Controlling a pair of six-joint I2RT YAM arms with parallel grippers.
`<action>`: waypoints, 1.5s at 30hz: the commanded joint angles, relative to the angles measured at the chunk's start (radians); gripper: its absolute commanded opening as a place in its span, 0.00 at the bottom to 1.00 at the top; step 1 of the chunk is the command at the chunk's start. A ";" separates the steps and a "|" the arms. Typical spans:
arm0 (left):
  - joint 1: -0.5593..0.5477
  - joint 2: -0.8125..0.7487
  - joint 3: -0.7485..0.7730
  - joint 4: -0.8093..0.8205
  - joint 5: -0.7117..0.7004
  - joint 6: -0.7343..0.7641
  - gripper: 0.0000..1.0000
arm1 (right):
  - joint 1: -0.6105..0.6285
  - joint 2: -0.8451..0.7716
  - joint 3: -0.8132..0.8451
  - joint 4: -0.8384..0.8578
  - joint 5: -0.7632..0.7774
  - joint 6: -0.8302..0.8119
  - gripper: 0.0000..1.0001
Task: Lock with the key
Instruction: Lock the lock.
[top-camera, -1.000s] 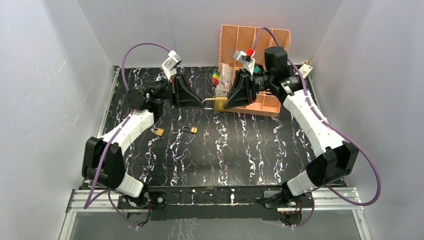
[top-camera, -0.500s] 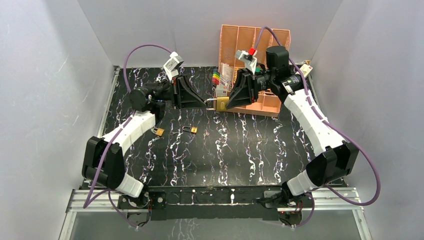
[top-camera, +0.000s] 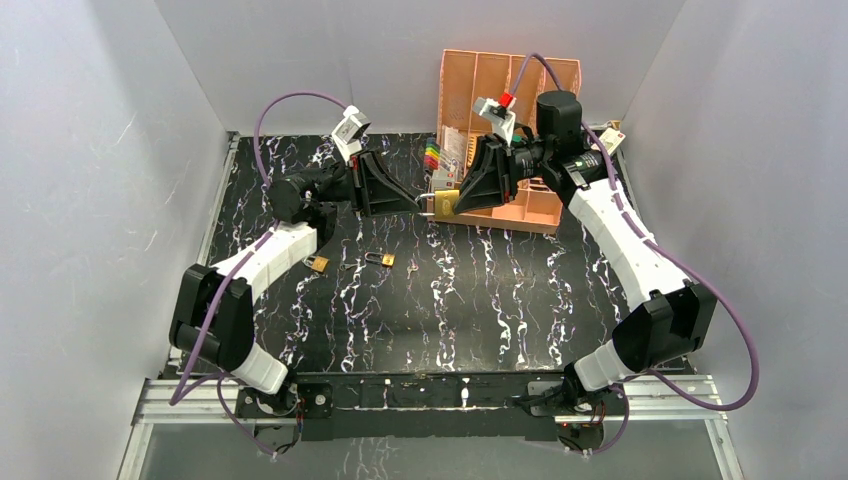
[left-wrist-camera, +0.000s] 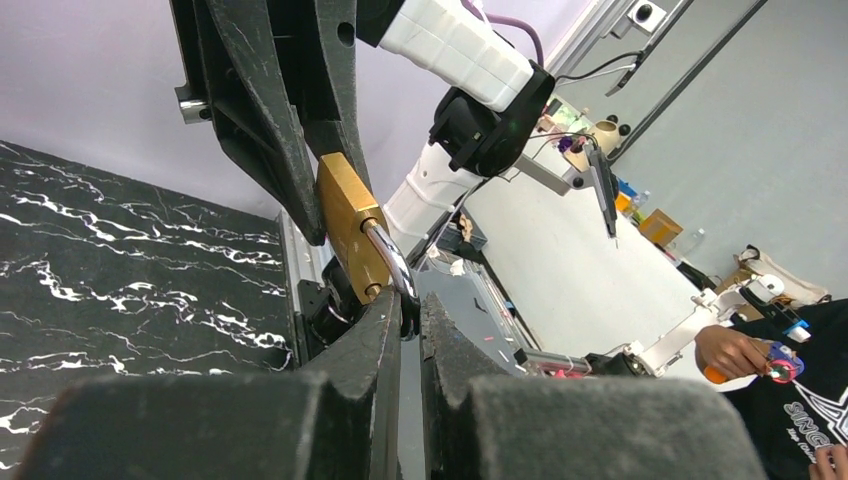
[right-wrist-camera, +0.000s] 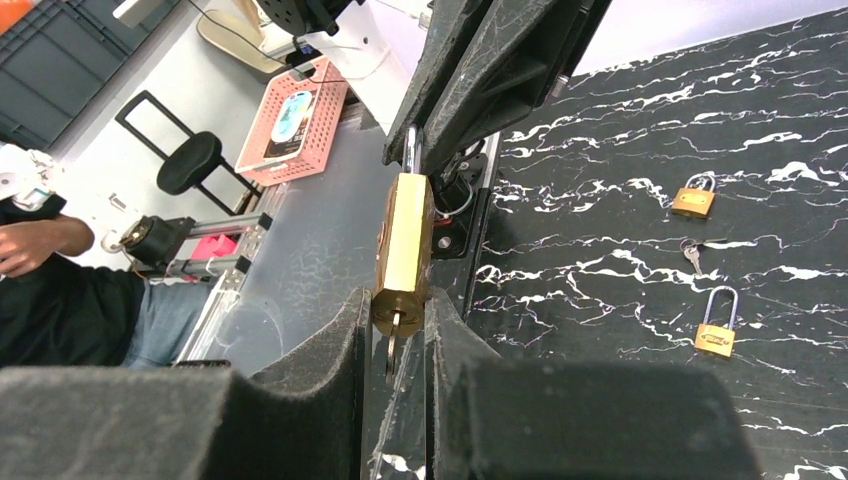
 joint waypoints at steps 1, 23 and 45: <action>-0.058 0.030 -0.007 0.021 -0.072 0.070 0.00 | 0.050 -0.009 -0.008 0.113 0.044 0.018 0.00; -0.145 0.120 -0.043 -0.060 -0.120 0.239 0.00 | 0.110 0.020 -0.020 0.208 0.040 0.065 0.00; -0.119 0.054 -0.022 -0.066 -0.119 0.234 0.00 | 0.106 -0.016 -0.065 0.257 0.060 0.097 0.00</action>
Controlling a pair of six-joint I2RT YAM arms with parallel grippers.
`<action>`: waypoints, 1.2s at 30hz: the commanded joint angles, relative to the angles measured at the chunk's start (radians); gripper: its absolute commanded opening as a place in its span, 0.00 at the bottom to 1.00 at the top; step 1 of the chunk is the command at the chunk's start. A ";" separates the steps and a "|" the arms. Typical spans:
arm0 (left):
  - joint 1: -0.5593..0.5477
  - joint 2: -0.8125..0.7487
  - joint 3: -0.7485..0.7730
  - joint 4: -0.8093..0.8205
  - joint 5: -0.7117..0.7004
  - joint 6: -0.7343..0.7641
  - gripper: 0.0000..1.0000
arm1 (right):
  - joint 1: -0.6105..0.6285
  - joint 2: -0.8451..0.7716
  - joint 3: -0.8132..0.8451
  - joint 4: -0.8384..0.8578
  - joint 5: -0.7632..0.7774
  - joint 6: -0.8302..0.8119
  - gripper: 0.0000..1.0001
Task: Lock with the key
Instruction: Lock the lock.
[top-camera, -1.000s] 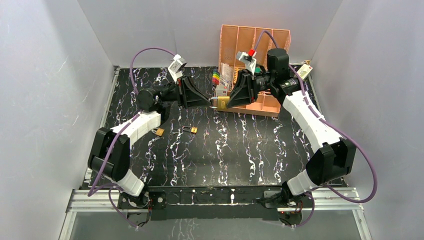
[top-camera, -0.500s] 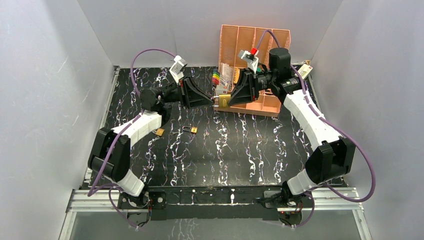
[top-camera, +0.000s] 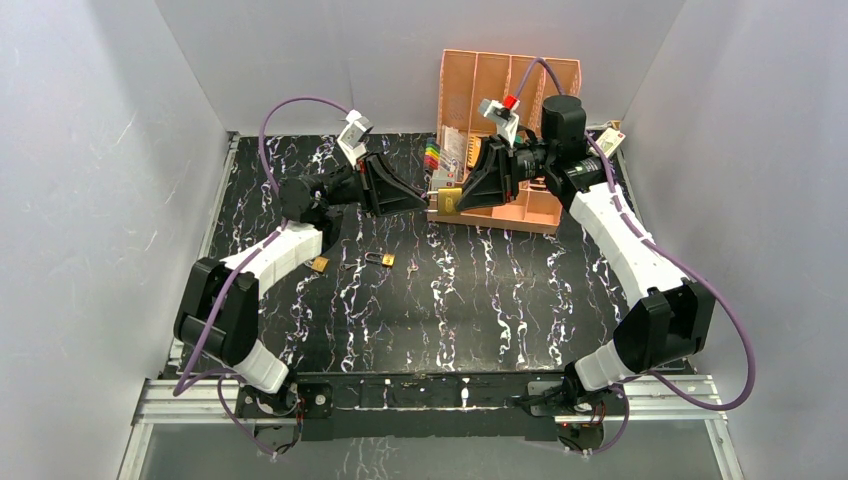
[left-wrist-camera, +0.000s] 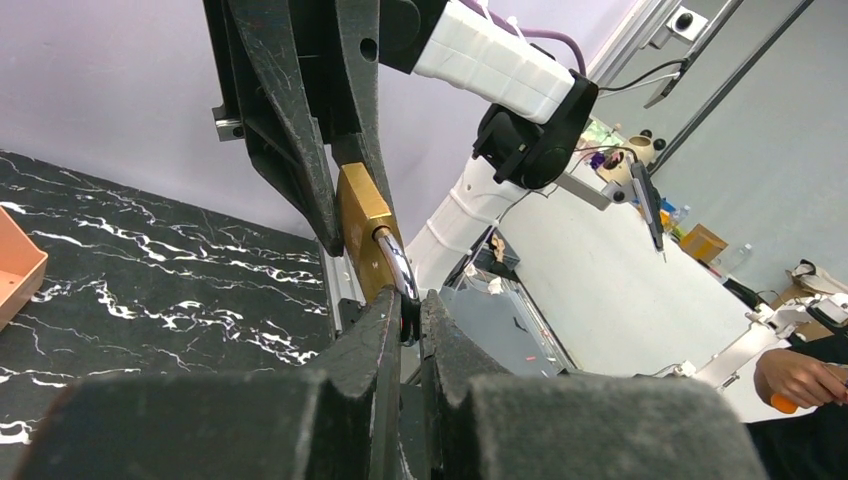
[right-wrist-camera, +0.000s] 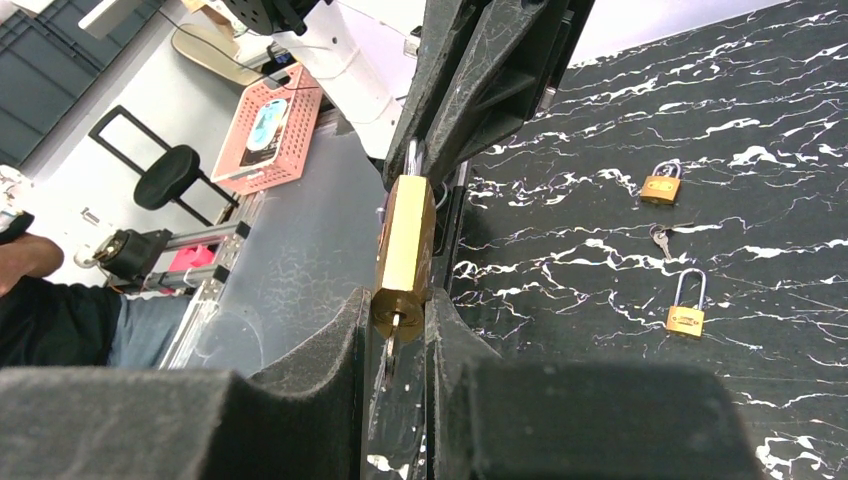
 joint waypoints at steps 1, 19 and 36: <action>-0.098 0.013 0.011 -0.028 -0.048 0.064 0.00 | 0.138 -0.006 0.017 0.124 0.038 0.034 0.00; -0.081 0.029 -0.011 -0.156 -0.046 0.181 0.00 | 0.179 0.030 0.118 -0.133 0.132 -0.139 0.00; -0.093 -0.062 0.031 -0.675 -0.164 0.561 0.00 | 0.200 -0.026 0.122 -0.145 0.486 -0.143 0.00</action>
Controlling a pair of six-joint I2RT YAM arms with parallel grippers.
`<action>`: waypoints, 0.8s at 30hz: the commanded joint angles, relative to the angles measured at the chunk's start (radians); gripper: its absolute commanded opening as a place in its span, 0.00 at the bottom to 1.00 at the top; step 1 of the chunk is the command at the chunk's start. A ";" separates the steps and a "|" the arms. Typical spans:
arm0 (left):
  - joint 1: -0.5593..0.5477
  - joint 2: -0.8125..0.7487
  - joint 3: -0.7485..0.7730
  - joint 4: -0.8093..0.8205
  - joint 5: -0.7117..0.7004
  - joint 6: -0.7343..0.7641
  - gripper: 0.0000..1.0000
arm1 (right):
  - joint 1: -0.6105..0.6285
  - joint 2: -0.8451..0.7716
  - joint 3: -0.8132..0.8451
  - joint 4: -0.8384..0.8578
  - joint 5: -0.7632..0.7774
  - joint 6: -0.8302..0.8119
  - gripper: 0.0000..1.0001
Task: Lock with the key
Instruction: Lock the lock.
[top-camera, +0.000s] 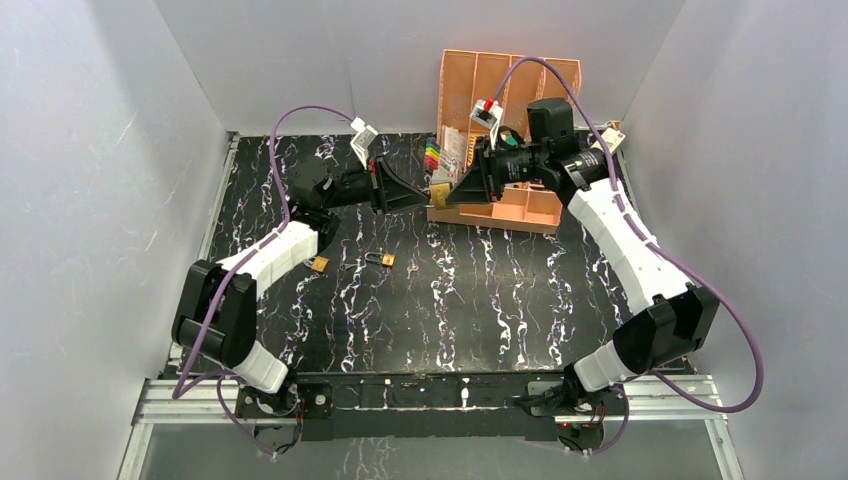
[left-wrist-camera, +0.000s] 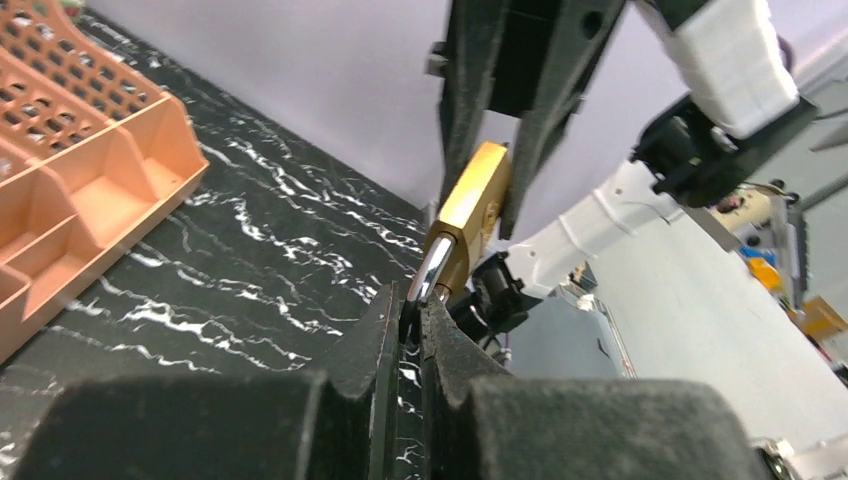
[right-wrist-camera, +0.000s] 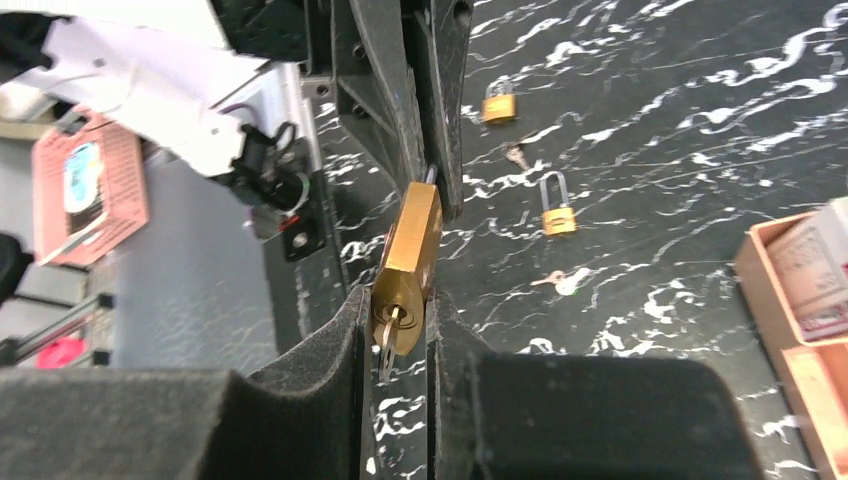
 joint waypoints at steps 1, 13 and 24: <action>-0.123 -0.048 0.051 -0.185 -0.103 0.148 0.00 | 0.143 -0.042 -0.018 0.273 0.043 0.064 0.00; -0.124 -0.088 0.067 -0.218 -0.139 0.158 0.00 | 0.144 -0.033 -0.055 0.303 0.070 0.079 0.00; -0.146 -0.102 0.092 -0.242 -0.225 0.124 0.00 | 0.207 -0.006 -0.069 0.302 0.202 0.074 0.00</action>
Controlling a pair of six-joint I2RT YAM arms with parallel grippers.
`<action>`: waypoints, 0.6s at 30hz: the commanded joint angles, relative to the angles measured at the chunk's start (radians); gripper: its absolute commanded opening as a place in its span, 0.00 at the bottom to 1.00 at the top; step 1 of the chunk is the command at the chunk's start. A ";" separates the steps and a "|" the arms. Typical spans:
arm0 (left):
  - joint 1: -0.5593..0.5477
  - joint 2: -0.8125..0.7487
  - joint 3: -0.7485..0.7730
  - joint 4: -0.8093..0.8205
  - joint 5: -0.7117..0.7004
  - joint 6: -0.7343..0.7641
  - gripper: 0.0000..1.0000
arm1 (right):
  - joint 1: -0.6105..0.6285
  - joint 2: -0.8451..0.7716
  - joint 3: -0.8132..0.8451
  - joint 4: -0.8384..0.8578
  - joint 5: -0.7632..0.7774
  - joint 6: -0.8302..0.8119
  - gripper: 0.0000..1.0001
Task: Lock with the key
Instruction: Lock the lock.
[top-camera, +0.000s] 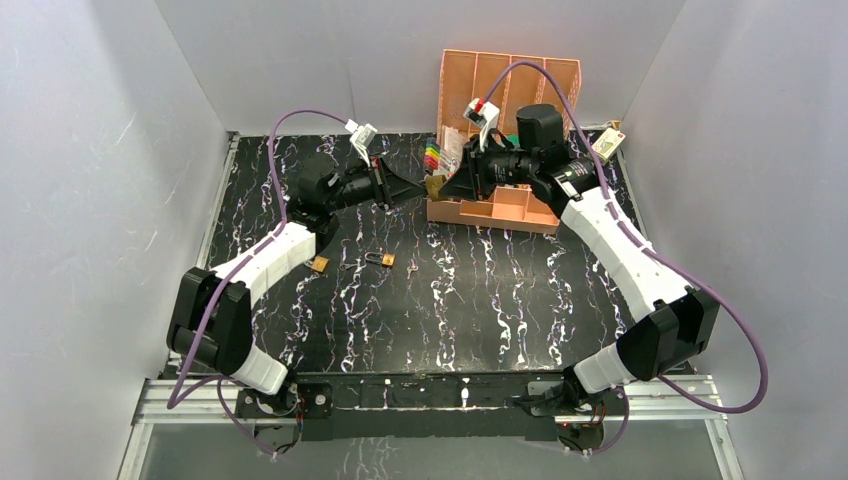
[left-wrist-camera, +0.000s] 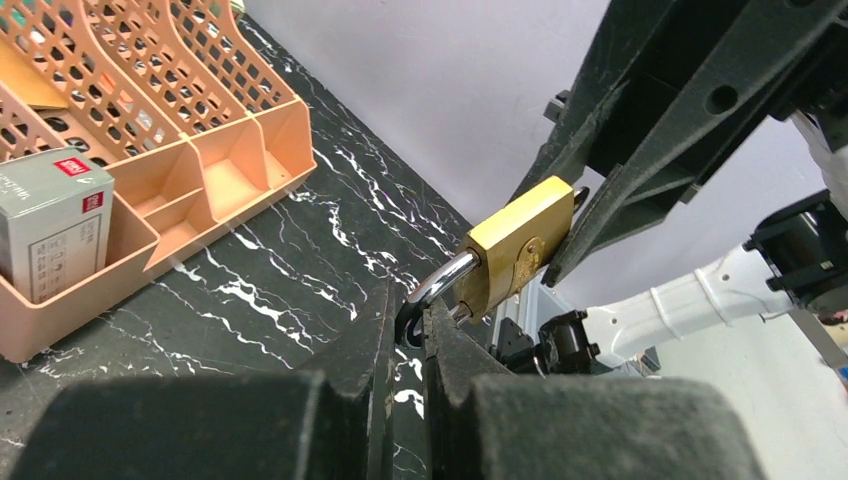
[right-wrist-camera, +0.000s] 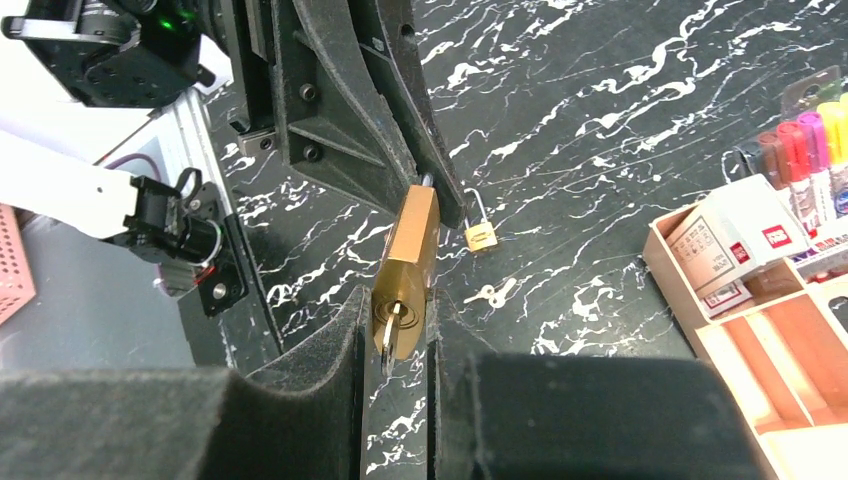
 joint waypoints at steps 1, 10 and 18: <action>-0.134 -0.058 0.080 0.063 0.000 -0.059 0.00 | 0.138 0.032 0.004 0.157 -0.070 0.005 0.00; -0.142 -0.075 0.093 0.062 -0.002 -0.067 0.00 | 0.147 0.010 -0.043 0.212 0.054 0.027 0.00; -0.145 -0.082 0.089 0.109 0.033 -0.080 0.00 | 0.152 0.013 -0.049 0.249 0.045 0.045 0.00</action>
